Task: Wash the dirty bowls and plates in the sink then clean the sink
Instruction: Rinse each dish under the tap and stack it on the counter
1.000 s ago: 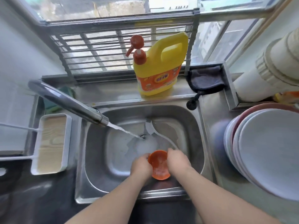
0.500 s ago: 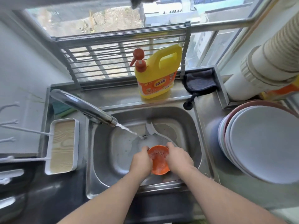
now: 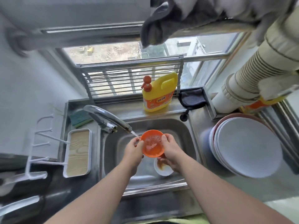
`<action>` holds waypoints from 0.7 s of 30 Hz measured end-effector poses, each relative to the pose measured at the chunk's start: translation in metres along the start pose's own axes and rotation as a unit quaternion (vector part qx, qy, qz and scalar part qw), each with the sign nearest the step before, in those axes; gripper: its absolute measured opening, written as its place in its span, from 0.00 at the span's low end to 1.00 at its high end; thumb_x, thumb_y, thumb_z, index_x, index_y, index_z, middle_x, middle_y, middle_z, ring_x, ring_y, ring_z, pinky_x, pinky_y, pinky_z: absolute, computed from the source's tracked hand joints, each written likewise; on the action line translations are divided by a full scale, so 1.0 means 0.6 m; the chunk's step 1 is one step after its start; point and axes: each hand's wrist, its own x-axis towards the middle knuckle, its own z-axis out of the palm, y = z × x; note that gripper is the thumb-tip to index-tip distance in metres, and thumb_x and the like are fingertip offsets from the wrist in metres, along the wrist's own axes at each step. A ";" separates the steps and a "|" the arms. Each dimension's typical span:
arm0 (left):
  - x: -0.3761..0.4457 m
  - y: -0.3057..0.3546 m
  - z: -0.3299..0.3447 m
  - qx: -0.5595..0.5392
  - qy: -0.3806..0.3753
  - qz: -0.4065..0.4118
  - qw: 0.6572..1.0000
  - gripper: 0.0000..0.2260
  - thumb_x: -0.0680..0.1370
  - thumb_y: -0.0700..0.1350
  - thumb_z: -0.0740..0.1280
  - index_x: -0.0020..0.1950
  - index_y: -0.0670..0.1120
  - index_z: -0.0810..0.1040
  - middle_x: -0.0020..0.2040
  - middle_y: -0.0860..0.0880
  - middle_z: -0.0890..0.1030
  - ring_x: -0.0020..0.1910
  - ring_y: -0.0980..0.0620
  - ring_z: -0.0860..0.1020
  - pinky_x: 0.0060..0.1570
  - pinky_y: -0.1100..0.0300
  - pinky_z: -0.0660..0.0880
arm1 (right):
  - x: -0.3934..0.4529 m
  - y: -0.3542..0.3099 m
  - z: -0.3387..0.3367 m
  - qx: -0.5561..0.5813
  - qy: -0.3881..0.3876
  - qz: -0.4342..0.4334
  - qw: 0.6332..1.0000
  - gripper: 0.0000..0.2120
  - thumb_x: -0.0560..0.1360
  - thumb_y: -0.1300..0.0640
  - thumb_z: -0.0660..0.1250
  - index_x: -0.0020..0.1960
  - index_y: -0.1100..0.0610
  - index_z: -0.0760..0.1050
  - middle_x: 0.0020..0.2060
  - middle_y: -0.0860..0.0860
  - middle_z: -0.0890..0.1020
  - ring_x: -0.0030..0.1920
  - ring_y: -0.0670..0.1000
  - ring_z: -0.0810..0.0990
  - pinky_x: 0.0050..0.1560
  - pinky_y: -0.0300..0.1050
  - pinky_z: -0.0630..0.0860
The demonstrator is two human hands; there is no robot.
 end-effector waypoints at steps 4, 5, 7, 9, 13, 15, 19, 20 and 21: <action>0.010 0.020 -0.013 -0.130 0.019 -0.022 0.991 0.10 0.85 0.48 0.64 0.63 0.51 0.80 0.57 0.47 0.85 0.54 0.47 0.81 0.53 0.51 0.78 | 0.011 -0.036 0.033 -0.007 -0.012 -0.039 0.999 0.12 0.87 0.41 0.49 0.64 0.38 0.69 0.58 0.55 0.80 0.38 0.53 0.78 0.30 0.40 0.74; 0.013 0.022 -0.016 -0.159 0.012 -0.024 0.987 0.11 0.84 0.50 0.65 0.65 0.52 0.79 0.58 0.46 0.85 0.56 0.46 0.82 0.53 0.51 0.79 | 0.012 -0.040 0.042 0.005 -0.022 -0.051 0.998 0.12 0.88 0.43 0.49 0.63 0.38 0.69 0.56 0.55 0.81 0.37 0.52 0.77 0.29 0.39 0.74; 0.021 0.021 -0.018 -0.204 0.000 -0.027 0.979 0.18 0.79 0.53 0.67 0.68 0.49 0.77 0.62 0.41 0.84 0.58 0.43 0.82 0.53 0.49 0.79 | 0.021 -0.036 0.056 0.033 -0.043 -0.064 0.996 0.12 0.89 0.45 0.49 0.61 0.40 0.71 0.52 0.53 0.82 0.36 0.50 0.76 0.29 0.38 0.73; 0.025 0.021 -0.018 -0.226 0.007 -0.020 0.974 0.19 0.80 0.53 0.67 0.69 0.46 0.76 0.63 0.37 0.83 0.57 0.40 0.82 0.51 0.47 0.80 | 0.034 -0.031 0.069 0.049 -0.056 -0.057 0.996 0.13 0.89 0.45 0.49 0.62 0.40 0.72 0.51 0.52 0.82 0.38 0.49 0.76 0.31 0.38 0.73; 0.009 0.010 -0.013 -0.201 0.089 -0.011 0.975 0.12 0.88 0.54 0.56 0.65 0.51 0.75 0.59 0.43 0.84 0.57 0.41 0.84 0.50 0.48 0.82 | 0.056 -0.015 0.079 0.028 -0.077 -0.010 0.997 0.15 0.88 0.42 0.50 0.65 0.43 0.72 0.52 0.53 0.83 0.40 0.50 0.76 0.34 0.41 0.73; -0.003 0.003 -0.013 -0.195 0.091 -0.016 0.976 0.13 0.88 0.57 0.55 0.66 0.54 0.75 0.60 0.44 0.84 0.59 0.42 0.84 0.52 0.48 0.82 | 0.064 -0.008 0.078 -0.020 -0.091 -0.012 0.996 0.15 0.87 0.41 0.50 0.59 0.46 0.72 0.48 0.54 0.81 0.36 0.51 0.76 0.31 0.40 0.71; -0.017 -0.006 -0.013 -0.162 0.077 -0.028 0.983 0.17 0.87 0.61 0.55 0.67 0.55 0.77 0.59 0.48 0.86 0.58 0.46 0.85 0.51 0.50 0.82 | 0.083 -0.018 0.058 -0.080 -0.102 -0.036 0.991 0.18 0.88 0.43 0.49 0.59 0.49 0.75 0.46 0.49 0.80 0.39 0.47 0.77 0.32 0.37 0.72; -0.015 -0.010 -0.013 -0.151 0.072 -0.016 0.986 0.19 0.86 0.61 0.56 0.68 0.55 0.78 0.60 0.48 0.86 0.58 0.46 0.85 0.53 0.48 0.83 | 0.088 -0.021 0.052 -0.089 -0.105 -0.047 0.989 0.19 0.88 0.43 0.50 0.60 0.50 0.76 0.47 0.49 0.82 0.40 0.46 0.78 0.34 0.37 0.74; -0.014 -0.012 -0.013 -0.143 0.066 -0.006 0.988 0.20 0.85 0.61 0.57 0.69 0.54 0.78 0.61 0.47 0.86 0.59 0.46 0.85 0.56 0.46 0.83 | 0.094 -0.021 0.048 -0.095 -0.106 -0.058 0.988 0.20 0.88 0.42 0.51 0.60 0.50 0.78 0.48 0.49 0.83 0.43 0.46 0.81 0.38 0.38 0.76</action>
